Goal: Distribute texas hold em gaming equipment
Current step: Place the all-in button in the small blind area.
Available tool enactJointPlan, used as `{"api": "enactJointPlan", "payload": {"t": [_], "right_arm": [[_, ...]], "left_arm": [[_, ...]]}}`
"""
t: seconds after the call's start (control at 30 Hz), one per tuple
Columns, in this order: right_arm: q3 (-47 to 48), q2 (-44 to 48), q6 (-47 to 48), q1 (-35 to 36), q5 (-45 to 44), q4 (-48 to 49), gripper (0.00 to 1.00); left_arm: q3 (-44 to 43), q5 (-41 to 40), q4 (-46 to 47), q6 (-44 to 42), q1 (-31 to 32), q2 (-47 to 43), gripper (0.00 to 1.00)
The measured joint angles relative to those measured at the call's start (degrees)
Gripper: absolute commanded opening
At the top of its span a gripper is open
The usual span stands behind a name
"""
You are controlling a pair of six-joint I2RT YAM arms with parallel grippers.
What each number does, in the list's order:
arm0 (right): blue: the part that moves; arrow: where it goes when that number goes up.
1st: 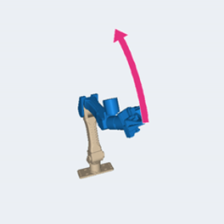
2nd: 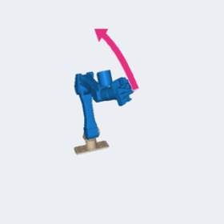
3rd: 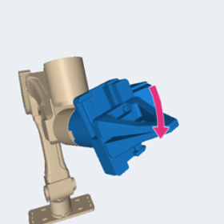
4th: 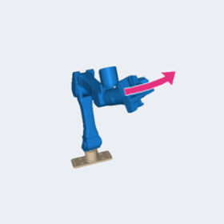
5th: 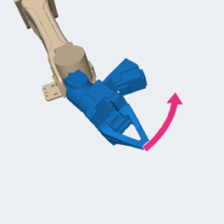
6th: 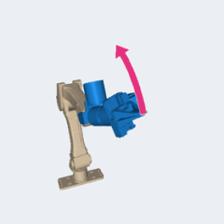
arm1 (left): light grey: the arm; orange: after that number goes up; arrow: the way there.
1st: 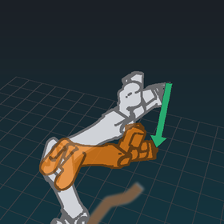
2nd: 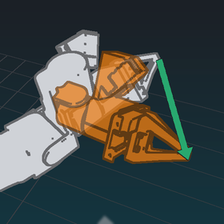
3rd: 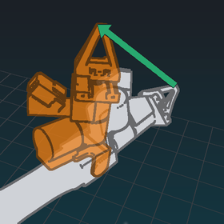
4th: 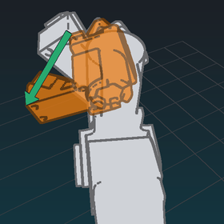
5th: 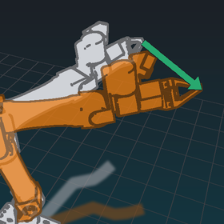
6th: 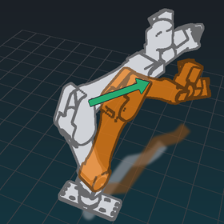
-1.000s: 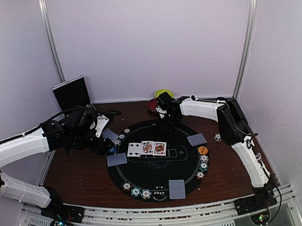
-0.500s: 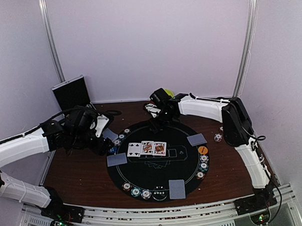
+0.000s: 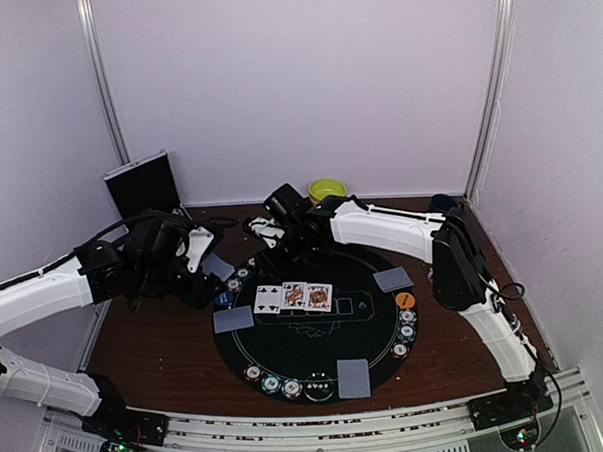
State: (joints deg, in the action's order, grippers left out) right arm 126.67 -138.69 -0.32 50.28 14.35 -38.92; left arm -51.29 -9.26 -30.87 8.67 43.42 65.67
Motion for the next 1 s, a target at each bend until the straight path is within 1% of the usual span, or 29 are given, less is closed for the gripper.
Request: {"api": "enactJointPlan", "payload": {"t": [0.43,0.53,0.77,1.0], "right_arm": [[0.66,-3.78,-8.07,2.91,1.11,2.29,0.53],[2.1,-5.05,-9.29,3.63,1.36,2.91,0.53],[6.1,-7.67,-10.4,4.85,1.46,4.07,0.53],[7.23,-9.44,-9.81,5.35,-0.39,4.57,0.53]], "left_arm": [[0.0,-0.39,0.0,0.07,0.0,-0.44,0.63],[0.0,-0.55,0.0,0.07,0.0,-0.44,0.63],[0.0,-0.83,0.0,0.07,0.0,-0.44,0.63],[0.0,-0.83,0.0,0.07,0.0,-0.44,0.63]]}}
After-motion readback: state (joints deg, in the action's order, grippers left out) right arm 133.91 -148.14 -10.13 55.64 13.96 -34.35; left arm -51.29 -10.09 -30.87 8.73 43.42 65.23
